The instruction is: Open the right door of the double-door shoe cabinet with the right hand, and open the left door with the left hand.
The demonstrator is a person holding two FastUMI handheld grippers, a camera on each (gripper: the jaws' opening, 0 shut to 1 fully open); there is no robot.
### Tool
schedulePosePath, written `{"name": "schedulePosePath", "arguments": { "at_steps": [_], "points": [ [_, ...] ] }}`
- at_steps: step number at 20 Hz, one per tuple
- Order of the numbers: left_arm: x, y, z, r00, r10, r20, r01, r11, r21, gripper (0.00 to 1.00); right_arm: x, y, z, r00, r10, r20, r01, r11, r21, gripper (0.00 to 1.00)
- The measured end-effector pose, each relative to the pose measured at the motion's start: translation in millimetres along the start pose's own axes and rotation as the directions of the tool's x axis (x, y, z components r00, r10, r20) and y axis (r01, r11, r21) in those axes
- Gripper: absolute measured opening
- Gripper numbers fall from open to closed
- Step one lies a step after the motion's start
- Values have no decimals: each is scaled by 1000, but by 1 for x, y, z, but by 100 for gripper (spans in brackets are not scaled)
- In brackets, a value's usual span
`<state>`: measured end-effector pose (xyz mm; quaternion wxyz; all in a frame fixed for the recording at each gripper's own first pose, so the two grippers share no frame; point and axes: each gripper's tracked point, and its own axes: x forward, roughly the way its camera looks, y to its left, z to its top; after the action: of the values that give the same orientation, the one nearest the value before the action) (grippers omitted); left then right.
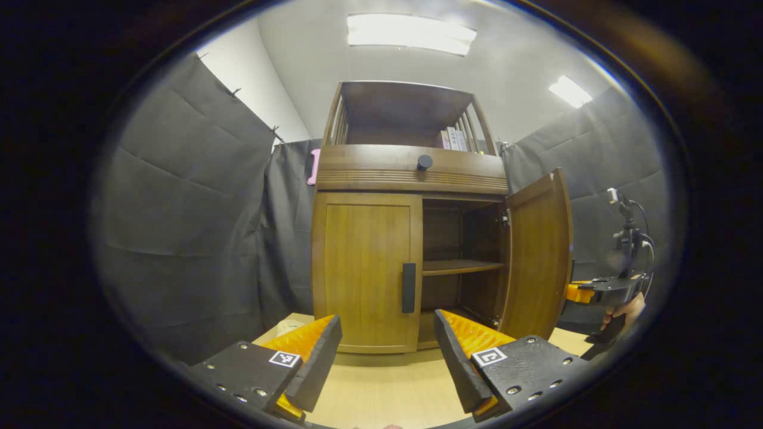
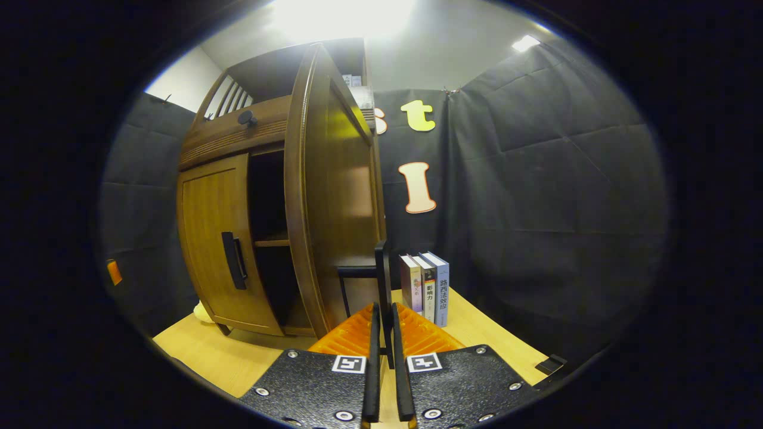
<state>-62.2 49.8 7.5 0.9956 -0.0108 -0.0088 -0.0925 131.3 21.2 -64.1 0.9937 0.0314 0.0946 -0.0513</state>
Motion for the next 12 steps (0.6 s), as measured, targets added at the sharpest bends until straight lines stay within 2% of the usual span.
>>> {"name": "schedulePosePath", "arguments": {
  "at_steps": [7,8,11,12],
  "points": [
    [-1,-5,-2,999,-41,-8,41,999,13,94,3,-11,8,996,-90,15,90,996,0,9],
    [1,-6,-2,999,-49,-8,49,999,17,89,3,-12,11,994,-107,19,107,994,-3,9],
    [7,-8,0,998,-70,-3,71,997,30,88,2,-17,19,987,-154,36,154,988,1,9],
    [9,-9,0,997,-77,-4,77,996,34,88,2,-13,22,989,-145,39,144,989,10,9]
  ]
}}
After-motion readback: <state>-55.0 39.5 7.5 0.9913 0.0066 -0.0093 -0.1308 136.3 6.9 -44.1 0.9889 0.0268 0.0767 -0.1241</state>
